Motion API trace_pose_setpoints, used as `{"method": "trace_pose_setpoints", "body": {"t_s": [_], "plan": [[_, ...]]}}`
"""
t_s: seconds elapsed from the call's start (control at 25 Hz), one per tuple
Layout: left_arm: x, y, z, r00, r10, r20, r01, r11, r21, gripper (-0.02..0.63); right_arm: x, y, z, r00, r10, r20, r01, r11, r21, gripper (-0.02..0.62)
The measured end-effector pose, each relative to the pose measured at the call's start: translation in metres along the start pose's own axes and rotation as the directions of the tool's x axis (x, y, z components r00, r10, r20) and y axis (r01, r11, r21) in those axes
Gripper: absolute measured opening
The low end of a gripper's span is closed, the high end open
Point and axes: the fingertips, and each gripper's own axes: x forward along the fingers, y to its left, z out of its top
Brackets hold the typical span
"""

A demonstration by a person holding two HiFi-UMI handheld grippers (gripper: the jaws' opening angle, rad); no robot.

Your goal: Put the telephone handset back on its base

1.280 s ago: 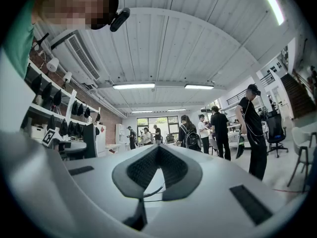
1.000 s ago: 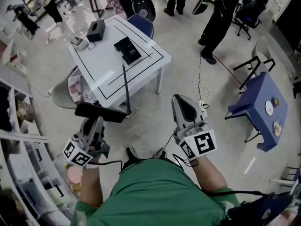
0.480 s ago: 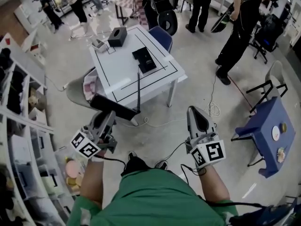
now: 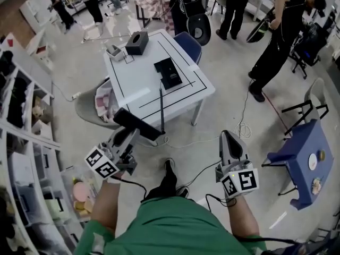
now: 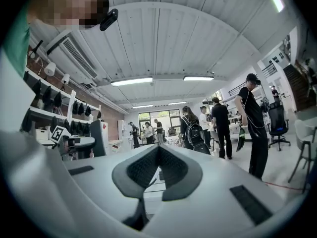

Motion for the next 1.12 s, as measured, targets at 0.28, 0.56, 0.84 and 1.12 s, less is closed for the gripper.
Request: {"method": "trace_pose_setpoints", "body": {"t_s": [0.28,0.56,0.84,1.12], "plan": [[0.047,0.073,-0.014,0.999,-0.046,-0.009,0.045,0.993,-0.111,0.080,0.060,-0.025,-0.007,0.995,-0.063,-0.081,0.058,0.997,-0.056,0.021],[0.091,0.136,-0.012,0.995,-0.095,-0.030,0.089,0.985,-0.151,0.080,0.129,-0.037,-0.009,0.988,-0.097,-0.124,0.089,0.994,-0.069,0.023],[0.110,0.179,-0.015,0.992,-0.100,-0.072,0.085,0.978,-0.193,0.080,0.175,-0.039,-0.011,0.984,-0.101,-0.148,0.093,0.994,-0.059,0.023],[0.137,0.209,-0.033,0.978,-0.094,-0.188,0.050,0.972,-0.228,0.080,0.213,-0.052,-0.024,0.985,-0.055,-0.165,0.053,0.998,-0.017,0.023]]}}
